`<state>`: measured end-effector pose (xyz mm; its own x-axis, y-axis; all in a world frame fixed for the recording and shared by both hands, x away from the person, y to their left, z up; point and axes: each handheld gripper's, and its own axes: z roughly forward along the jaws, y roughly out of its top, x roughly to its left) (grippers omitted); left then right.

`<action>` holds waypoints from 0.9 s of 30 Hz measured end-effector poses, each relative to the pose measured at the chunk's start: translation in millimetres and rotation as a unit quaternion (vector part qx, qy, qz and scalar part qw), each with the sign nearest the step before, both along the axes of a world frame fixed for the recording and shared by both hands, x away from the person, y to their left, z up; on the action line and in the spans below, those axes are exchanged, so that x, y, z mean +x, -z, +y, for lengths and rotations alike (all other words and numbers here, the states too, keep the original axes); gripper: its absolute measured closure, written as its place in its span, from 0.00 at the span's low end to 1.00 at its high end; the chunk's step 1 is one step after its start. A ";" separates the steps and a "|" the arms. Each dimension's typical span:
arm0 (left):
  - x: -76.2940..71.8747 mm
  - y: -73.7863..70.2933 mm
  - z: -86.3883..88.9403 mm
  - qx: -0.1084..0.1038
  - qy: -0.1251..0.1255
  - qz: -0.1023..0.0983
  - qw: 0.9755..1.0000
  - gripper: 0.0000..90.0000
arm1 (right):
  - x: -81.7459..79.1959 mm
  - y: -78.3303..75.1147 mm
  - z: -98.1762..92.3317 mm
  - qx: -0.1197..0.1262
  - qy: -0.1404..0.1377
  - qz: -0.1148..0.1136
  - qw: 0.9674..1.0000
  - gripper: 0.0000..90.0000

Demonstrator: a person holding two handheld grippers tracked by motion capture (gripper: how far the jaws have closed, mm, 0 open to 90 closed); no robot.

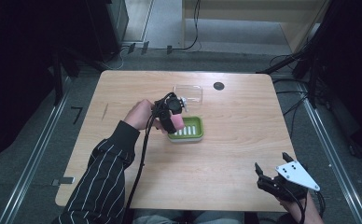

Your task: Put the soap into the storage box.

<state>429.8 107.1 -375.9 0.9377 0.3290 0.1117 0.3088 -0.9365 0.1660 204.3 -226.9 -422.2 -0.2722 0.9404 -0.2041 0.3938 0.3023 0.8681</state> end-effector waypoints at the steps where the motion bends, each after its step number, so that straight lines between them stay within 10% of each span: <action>1: 0.8 -0.3 -1.3 0.001 0.002 0.000 1.000 0.43 | 0.0 0.0 0.0 0.000 0.000 0.000 1.000 0.15; 27: 13.8 12.4 -24.4 0.013 0.044 0.004 0.999 0.43 | -8.2 0.0 -5.6 -0.003 0.008 0.002 1.000 0.15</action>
